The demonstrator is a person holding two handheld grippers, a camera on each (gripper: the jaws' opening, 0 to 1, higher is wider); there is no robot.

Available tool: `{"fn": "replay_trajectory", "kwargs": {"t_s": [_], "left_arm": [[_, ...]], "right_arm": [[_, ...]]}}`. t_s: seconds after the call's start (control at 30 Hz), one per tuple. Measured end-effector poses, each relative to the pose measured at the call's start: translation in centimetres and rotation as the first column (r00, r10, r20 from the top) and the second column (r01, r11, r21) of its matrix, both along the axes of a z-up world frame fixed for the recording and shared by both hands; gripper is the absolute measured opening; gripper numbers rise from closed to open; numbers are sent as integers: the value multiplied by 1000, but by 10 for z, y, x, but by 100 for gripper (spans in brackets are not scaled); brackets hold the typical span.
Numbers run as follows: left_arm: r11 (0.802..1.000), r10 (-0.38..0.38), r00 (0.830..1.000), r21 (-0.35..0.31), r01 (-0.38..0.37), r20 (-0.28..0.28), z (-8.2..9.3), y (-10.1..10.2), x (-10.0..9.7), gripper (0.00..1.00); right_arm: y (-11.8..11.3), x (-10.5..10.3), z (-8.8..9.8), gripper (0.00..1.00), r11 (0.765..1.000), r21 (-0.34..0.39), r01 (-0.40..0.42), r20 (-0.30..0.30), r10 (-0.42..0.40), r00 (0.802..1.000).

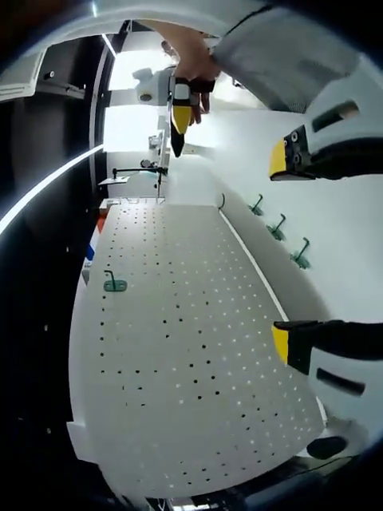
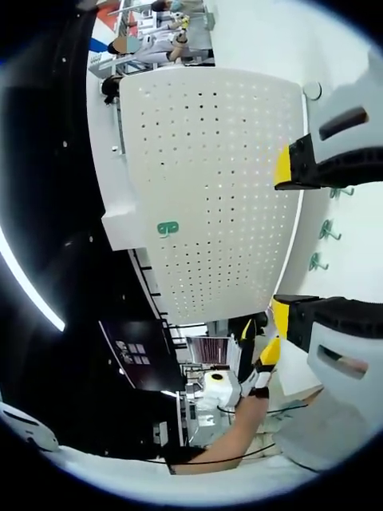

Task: Insert the hook assembly into the mounting plate slot until the hook locks in place.

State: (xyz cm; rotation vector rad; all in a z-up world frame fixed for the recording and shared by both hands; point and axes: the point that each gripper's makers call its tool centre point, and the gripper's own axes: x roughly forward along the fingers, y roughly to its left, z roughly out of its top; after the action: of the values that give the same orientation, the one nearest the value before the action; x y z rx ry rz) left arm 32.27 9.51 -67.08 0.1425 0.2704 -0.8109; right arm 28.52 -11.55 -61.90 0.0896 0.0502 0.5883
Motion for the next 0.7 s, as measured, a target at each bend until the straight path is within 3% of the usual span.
{"fn": "replay_trajectory", "kwargs": {"t_s": [0.17,0.7], "left_arm": [[998,-37,999,56,38,-9,-11,0,2,72],[985,-88,995,145,94,-44,-29,3,22,68]], "right_arm": [[-2,0,0,51,1000,6,7,0,-7,1000],[-6,2,-1,51,1000,7,22,-7,-22,1000]]}}
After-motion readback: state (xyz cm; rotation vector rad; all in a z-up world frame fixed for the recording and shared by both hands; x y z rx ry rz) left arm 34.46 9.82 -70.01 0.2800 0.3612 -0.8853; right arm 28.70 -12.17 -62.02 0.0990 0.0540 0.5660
